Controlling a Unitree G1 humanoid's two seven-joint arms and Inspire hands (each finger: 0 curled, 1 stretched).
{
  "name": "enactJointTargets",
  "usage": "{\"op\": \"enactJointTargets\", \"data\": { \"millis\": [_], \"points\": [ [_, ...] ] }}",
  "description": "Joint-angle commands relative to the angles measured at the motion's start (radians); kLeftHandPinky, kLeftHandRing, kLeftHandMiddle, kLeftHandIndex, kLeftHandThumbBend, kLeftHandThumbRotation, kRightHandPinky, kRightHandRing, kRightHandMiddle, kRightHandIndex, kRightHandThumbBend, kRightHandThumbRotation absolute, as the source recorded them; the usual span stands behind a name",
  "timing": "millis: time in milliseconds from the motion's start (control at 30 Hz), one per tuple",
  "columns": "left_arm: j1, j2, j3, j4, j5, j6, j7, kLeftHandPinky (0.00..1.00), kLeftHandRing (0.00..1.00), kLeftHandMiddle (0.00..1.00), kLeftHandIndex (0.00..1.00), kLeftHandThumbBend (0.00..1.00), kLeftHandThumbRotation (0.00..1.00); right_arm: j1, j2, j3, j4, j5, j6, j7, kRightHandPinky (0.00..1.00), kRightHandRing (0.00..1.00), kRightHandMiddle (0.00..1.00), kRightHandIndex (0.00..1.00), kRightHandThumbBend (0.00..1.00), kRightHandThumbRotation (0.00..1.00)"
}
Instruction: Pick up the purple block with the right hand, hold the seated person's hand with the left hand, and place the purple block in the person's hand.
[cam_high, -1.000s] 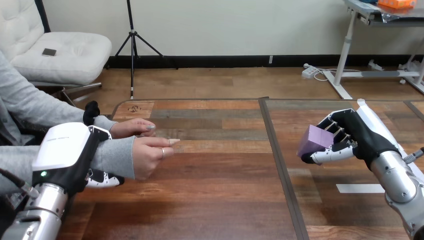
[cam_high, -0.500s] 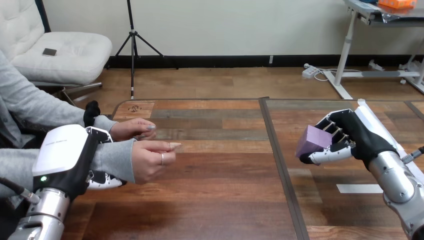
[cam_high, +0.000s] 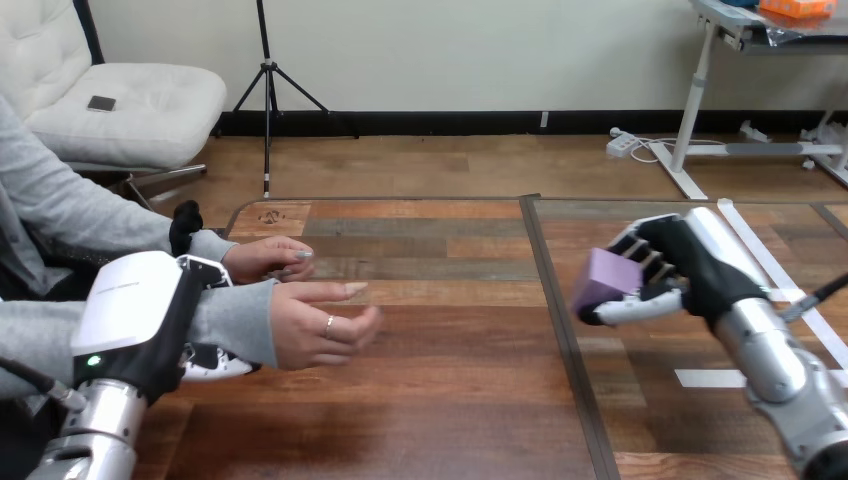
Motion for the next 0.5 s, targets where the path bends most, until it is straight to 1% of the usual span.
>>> {"op": "enactJointTargets", "data": {
  "millis": [0, 133, 333, 467],
  "points": [
    [-0.052, -0.040, 0.020, -0.107, -0.021, 0.000, 0.003, 0.19, 0.25, 0.30, 0.31, 0.78, 0.00, -0.103, 0.037, 0.004, -0.055, 0.005, -0.023, -0.002, 0.34, 0.37, 0.42, 0.45, 0.81, 0.00],
    [-0.051, -0.051, 0.021, -0.121, -0.028, 0.005, -0.011, 0.19, 0.25, 0.30, 0.31, 0.78, 0.00, -0.105, 0.049, 0.004, -0.057, 0.006, -0.032, 0.002, 0.34, 0.37, 0.41, 0.45, 0.81, 0.00],
    [-0.060, -0.056, 0.017, -0.125, -0.041, -0.008, -0.039, 0.19, 0.25, 0.30, 0.31, 0.77, 0.00, -0.110, 0.069, 0.004, -0.055, 0.006, -0.049, 0.001, 0.34, 0.37, 0.41, 0.45, 0.80, 0.00],
    [-0.067, -0.063, 0.011, -0.117, -0.041, -0.019, -0.040, 0.19, 0.25, 0.30, 0.31, 0.77, 0.00, -0.111, 0.082, 0.005, -0.056, 0.002, -0.064, -0.009, 0.34, 0.37, 0.41, 0.44, 0.80, 0.00]
  ]
}}
